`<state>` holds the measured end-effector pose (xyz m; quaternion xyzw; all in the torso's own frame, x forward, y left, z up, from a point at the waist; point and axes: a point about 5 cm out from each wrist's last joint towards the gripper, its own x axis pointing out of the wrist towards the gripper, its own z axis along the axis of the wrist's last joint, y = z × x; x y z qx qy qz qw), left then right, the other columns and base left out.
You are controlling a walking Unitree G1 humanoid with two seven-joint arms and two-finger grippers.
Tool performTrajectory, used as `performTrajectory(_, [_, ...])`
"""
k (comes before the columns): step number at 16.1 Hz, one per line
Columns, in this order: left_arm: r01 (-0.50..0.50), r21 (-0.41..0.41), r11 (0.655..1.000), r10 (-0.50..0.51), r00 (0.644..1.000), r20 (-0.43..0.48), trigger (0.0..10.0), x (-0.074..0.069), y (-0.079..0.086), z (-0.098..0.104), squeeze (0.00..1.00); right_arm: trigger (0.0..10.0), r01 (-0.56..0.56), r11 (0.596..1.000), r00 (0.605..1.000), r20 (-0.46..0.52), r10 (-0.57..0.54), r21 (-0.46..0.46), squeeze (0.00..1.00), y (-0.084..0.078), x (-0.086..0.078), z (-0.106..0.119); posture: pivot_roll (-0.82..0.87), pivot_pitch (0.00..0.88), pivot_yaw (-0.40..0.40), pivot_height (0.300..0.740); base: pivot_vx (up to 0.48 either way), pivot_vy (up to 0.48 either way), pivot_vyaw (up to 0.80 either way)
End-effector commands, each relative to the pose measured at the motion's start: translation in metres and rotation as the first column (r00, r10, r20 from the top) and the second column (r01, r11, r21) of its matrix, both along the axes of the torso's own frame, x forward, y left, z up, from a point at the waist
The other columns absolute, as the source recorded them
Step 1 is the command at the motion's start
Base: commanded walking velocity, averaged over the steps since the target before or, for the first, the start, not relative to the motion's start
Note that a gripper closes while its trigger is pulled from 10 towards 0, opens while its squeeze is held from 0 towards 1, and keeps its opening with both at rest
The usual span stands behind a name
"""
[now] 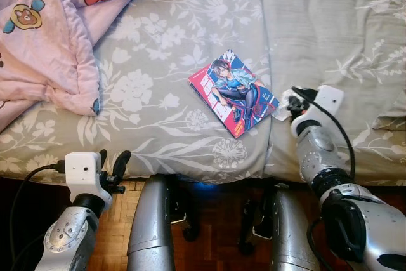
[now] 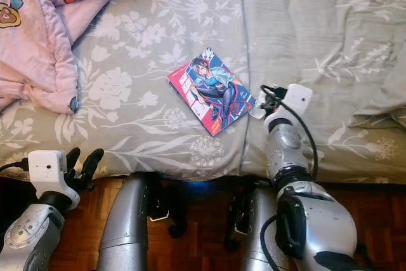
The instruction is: Clean up the room
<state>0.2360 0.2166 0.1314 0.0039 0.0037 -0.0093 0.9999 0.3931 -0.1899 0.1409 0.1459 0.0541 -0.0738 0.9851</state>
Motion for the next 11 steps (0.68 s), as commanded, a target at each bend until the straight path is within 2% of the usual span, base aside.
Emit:
performTrajectory(1, [-0.028,0.017,0.999,0.028,0.999,-0.02,10.0,-0.006,0.006,-0.002,0.0,0.0,-0.014,1.0,0.997,-0.072,0.014,-0.001,0.0,0.001,-0.008,-0.021,0.25,0.622,0.026,0.583,0.0,0.0,0.0])
performTrajectory(7, [-0.038,0.018,0.999,0.038,0.999,-0.02,10.0,-0.005,0.006,-0.005,0.0,0.0,-0.034,0.999,0.998,-0.059,0.034,0.0,0.0,0.002,-0.01,-0.023,0.25,0.611,0.027,0.583,0.0,0.0,0.0])
performTrajectory(11, [-0.056,0.015,0.998,0.057,0.998,-0.031,10.0,-0.002,0.008,-0.014,0.0,0.0,-0.016,1.0,0.998,-0.069,0.015,-0.023,0.0,-0.011,-0.017,-0.032,0.24,0.586,0.023,0.583,0.0,0.0,0.0])
